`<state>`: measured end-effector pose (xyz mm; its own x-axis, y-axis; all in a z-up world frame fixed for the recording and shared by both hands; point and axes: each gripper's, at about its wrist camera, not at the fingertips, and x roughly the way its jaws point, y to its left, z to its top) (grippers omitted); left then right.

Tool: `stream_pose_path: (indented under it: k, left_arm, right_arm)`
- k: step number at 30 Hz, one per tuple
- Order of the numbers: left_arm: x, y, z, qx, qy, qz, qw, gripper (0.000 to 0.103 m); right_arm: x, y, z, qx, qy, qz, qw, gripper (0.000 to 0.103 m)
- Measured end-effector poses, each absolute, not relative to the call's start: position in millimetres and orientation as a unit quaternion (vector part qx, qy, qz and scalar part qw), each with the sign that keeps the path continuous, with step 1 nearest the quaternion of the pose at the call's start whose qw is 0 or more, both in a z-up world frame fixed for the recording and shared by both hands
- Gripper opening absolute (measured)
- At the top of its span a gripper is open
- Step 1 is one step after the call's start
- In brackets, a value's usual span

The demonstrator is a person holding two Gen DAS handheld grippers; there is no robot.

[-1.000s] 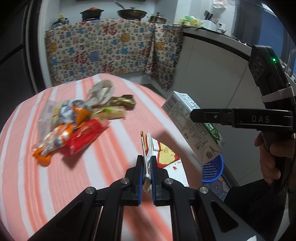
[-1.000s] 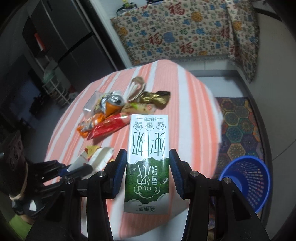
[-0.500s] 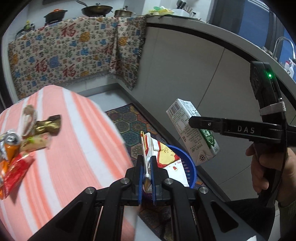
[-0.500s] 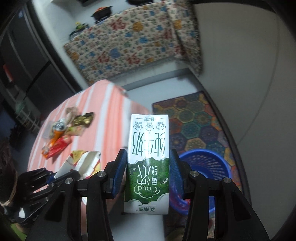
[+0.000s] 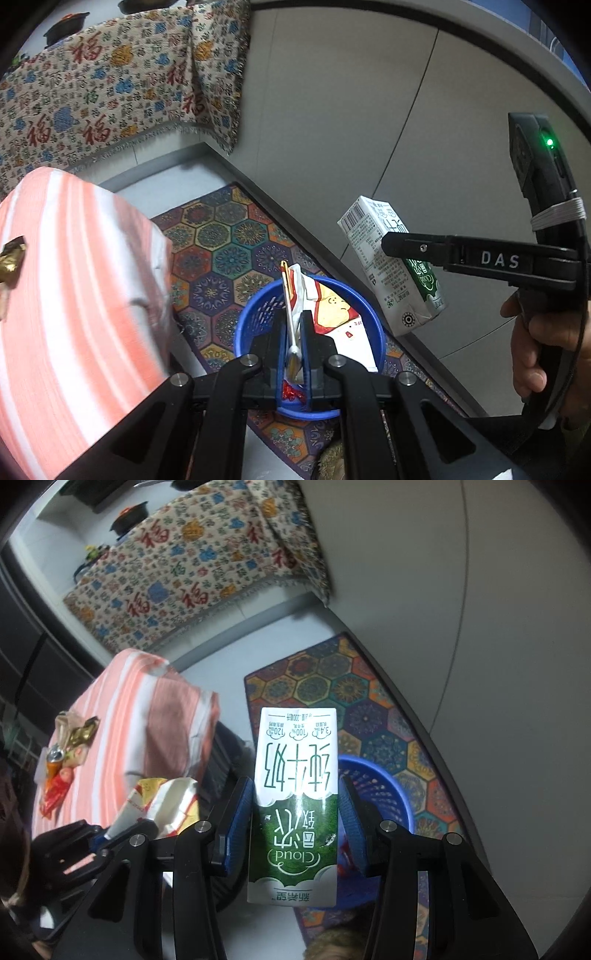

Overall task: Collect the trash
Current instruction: 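Move both tools over the blue wastebasket and release the wrapper and carton, then bring both tools back over the remaining trash on the table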

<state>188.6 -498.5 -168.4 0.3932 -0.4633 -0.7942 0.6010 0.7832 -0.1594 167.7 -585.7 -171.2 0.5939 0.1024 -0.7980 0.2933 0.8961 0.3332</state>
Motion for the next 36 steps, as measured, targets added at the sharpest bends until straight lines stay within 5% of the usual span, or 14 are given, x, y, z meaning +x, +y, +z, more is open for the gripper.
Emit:
stream_pose_path:
  k: [9, 11, 12, 13, 14, 25, 29, 36]
  left_arm:
    - [200.5, -528.0, -193.5, 0.096, 0.453, -0.337, 0.82, 0.012]
    - [200.6, -535.3, -199.5, 0.099, 0.46, -0.342, 0.813, 0.02]
    - [204.3, -538.8, -202.3, 0.101, 0.463, -0.34, 0.812, 0.036]
    - [205.5, -541.1, -204.8, 0.103, 0.462, -0.337, 0.814, 0.049]
    - [204.1, -541.5, -205.0, 0.102, 0.457, -0.335, 0.818, 0.05]
    - [174.6, -491.5, -160.3, 0.085, 0.421, -0.309, 0.848, 0.052]
    - [158.1, -448.5, -138.6, 0.086, 0.402, -0.284, 0.866, 0.062]
    - [143.7, -328.6, -131.7, 0.088, 0.398, -0.192, 0.893, 0.063]
  right_arm:
    - [167.7, -603.7, -181.9, 0.245, 0.447, -0.064, 0.858, 0.052]
    - [164.8, -605.0, -182.5, 0.254, 0.444, -0.064, 0.857, 0.066]
    - [163.4, -606.2, -181.5, 0.258, 0.44, -0.065, 0.858, 0.072]
    - [163.7, -607.0, -180.8, 0.258, 0.437, -0.066, 0.859, 0.073]
    - [162.4, -607.7, -178.6, 0.258, 0.433, -0.07, 0.861, 0.073]
    - [153.3, -597.0, -153.4, 0.207, 0.394, -0.124, 0.887, 0.098]
    - [153.4, -579.6, -139.6, 0.153, 0.38, -0.141, 0.901, 0.099]
    - [165.8, -519.7, -121.9, 0.074, 0.361, -0.11, 0.923, 0.099]
